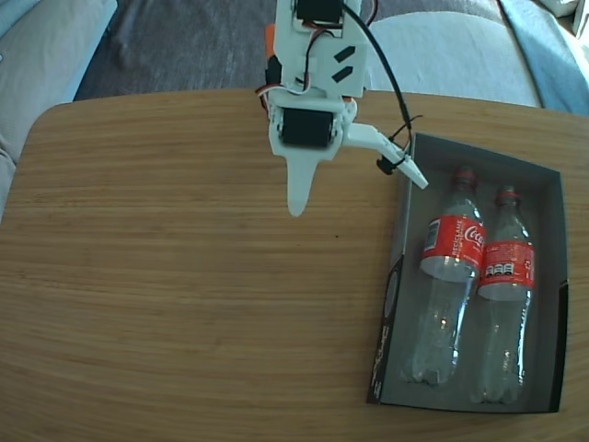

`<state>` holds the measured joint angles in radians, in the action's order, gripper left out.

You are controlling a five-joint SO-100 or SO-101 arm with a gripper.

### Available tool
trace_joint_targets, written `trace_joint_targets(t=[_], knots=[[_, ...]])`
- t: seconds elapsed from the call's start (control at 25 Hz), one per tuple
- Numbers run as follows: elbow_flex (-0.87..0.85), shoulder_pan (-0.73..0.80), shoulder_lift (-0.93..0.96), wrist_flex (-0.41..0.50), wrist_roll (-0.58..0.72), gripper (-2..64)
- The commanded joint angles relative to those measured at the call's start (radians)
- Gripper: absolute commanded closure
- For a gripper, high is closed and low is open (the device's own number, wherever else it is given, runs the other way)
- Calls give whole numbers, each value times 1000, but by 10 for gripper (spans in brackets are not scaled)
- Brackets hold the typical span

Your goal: Grasp the bottles and put them in the box.

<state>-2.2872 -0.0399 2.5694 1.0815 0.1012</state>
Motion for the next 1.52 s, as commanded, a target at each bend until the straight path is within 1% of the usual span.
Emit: trace_joint_targets(t=[0.0, 0.28, 0.44, 0.56, 0.76, 1.12, 1.24, 1.48], knots=[[-43, -6, 100, -5, 2, 619], [-232, 5, 307, -15, 3, 619], [-301, 66, 402, -3, 3, 619], [-345, 101, 457, -3, 3, 619], [-430, 98, 520, -2, 3, 619], [-535, 100, 638, 0, 3, 619], [-543, 98, 672, 14, 3, 619], [-541, 94, 673, 21, 3, 619]])
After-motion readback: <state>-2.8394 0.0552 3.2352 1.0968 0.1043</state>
